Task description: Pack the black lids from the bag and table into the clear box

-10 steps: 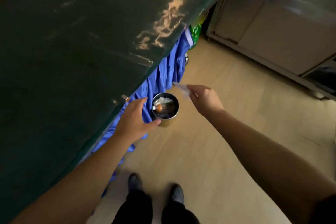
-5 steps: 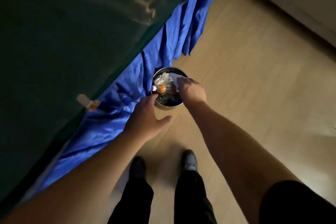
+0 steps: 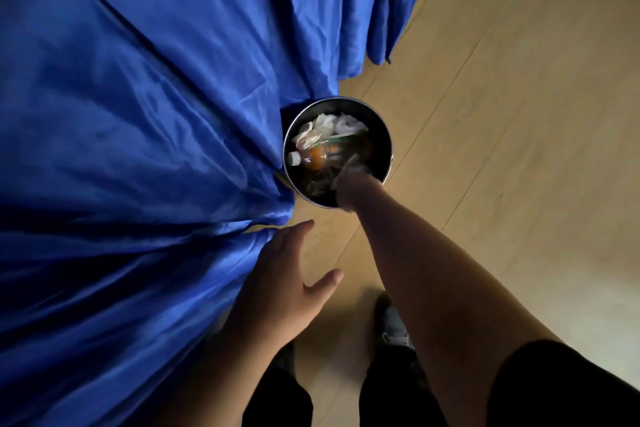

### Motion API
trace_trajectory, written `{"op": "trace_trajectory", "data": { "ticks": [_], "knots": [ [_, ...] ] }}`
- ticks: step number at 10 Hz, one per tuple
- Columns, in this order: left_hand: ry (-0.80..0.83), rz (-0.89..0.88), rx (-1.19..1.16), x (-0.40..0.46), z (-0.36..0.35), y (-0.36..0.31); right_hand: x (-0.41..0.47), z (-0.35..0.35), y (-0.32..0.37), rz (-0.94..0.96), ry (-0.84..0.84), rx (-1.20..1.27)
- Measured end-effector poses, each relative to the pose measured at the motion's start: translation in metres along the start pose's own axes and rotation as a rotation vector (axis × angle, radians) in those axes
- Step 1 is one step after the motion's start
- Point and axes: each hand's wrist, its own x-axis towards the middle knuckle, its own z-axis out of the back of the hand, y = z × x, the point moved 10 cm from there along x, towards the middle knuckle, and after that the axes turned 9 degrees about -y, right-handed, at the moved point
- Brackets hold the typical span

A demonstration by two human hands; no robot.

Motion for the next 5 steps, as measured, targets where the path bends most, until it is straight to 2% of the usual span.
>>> {"op": "trace_trajectory", "data": {
  "ticks": [1,2,3,4,5],
  "knots": [
    [0.001,-0.014,-0.036,0.008,0.003,-0.003,0.012,-0.012,0.003,0.081,0.180,-0.045],
    [-0.024,-0.009,-0.037,0.012,0.011,-0.001,0.003,0.000,0.004,0.092,0.175,-0.001],
    [-0.034,0.008,-0.044,0.014,0.026,-0.011,-0.032,0.040,-0.012,0.029,-0.029,0.216],
    [-0.049,0.001,-0.070,0.016,0.046,-0.024,-0.079,0.079,-0.017,0.097,-0.158,0.334],
    [-0.107,0.004,-0.105,0.009,0.096,-0.053,-0.161,0.141,-0.034,0.164,-0.342,0.334]
  ]
}}
